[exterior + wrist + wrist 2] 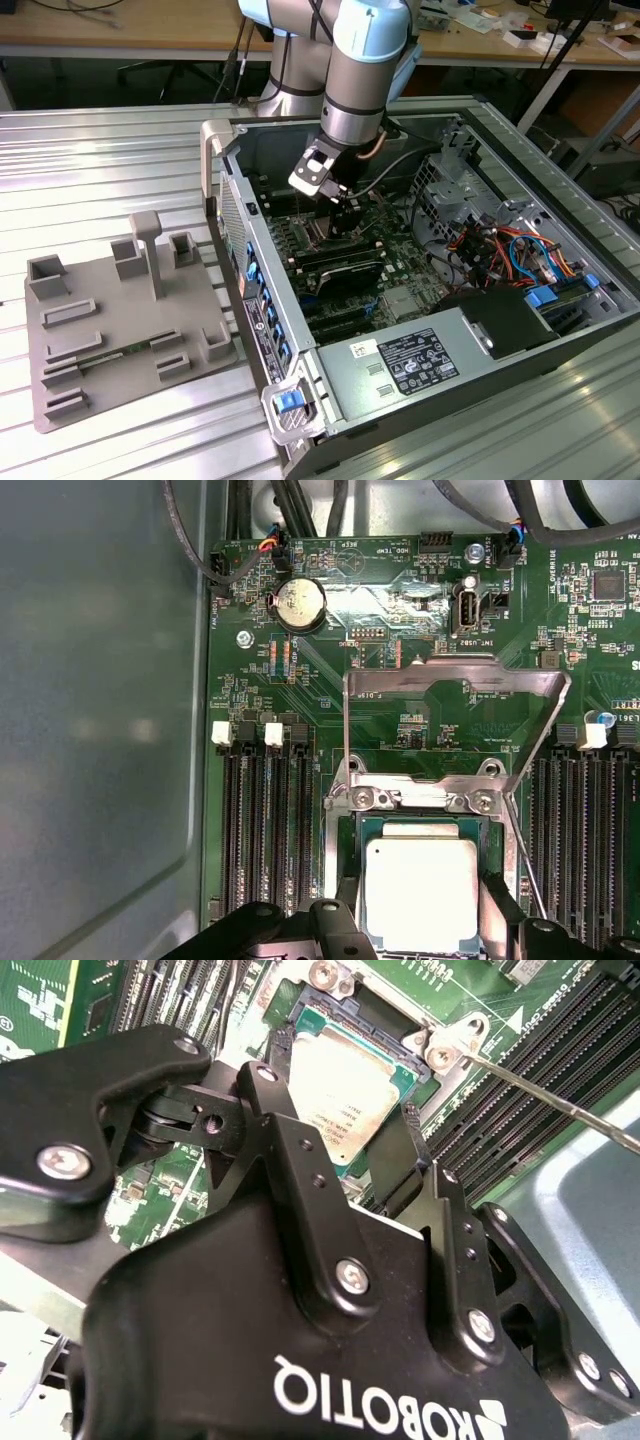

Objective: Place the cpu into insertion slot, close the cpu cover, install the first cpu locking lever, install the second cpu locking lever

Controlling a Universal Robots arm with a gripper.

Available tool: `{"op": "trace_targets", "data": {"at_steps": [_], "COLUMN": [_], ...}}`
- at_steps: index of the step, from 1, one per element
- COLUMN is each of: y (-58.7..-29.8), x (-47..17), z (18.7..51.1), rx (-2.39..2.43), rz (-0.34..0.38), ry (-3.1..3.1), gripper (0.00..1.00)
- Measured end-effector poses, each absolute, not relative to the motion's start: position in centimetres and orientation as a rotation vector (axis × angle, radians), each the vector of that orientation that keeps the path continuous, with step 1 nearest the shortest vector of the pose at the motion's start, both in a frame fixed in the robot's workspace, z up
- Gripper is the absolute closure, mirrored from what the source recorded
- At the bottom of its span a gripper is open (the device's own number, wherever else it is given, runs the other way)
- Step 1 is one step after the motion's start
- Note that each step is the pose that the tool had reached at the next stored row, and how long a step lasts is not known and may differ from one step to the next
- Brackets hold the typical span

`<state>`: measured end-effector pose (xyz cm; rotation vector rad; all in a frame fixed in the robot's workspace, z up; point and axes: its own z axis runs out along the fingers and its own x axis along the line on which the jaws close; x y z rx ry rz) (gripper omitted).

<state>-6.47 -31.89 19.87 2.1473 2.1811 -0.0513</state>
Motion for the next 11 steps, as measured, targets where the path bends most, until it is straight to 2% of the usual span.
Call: {"op": "trace_targets", "data": {"at_steps": [11], "y": [-31.89], "x": [-6.46], "z": [20.2], "rx": [2.168], "rz": [-0.039], "ry": [2.173], "gripper": [0.46]}}
